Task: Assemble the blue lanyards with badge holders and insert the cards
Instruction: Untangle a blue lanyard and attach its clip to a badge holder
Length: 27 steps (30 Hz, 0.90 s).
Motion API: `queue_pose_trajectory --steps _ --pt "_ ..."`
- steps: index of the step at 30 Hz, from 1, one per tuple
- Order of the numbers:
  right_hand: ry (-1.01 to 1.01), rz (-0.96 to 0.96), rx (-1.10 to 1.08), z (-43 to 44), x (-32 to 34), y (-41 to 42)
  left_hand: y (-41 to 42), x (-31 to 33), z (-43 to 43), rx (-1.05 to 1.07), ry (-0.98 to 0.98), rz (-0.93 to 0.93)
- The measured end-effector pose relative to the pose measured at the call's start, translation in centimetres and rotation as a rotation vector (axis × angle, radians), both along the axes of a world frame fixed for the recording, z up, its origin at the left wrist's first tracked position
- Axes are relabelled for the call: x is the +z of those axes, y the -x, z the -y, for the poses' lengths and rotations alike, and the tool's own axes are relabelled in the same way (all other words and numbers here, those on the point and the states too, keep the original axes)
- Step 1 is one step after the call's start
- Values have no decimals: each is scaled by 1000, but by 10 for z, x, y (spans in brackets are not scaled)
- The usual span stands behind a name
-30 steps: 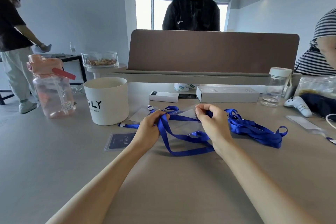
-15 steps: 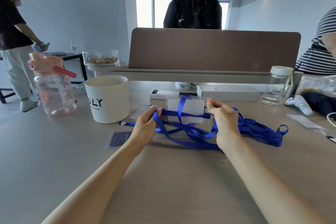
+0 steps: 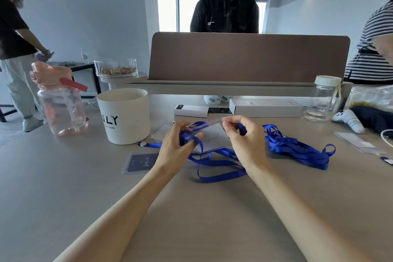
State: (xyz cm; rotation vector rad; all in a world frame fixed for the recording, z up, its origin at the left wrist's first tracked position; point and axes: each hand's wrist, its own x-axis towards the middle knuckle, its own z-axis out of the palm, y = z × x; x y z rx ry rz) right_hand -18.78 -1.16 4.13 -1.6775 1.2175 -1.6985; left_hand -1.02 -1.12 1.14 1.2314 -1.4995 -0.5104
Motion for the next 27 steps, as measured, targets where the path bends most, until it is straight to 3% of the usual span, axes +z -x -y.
queue_pose_trajectory --steps 3,9,11,15,17,21,27 --pt "-21 85 -16 2 1 3 -3 -3 4 50 -28 36" --pt "-125 430 -147 14 0 16 -11 6 4 90 -83 -201" --pt "-208 400 -147 21 -7 20 -11 9 3 94 -85 -251" --pt "-481 119 -44 29 -17 23 -13 8 4 125 -107 -291" --pt "-525 -11 -51 31 -20 24 -13 8 5 136 -112 -304" --pt "-263 -391 -278 31 -25 24 -14 10 5 152 -110 -384" --pt "76 -287 -102 11 -13 14 -16 14 3 173 -124 -466"
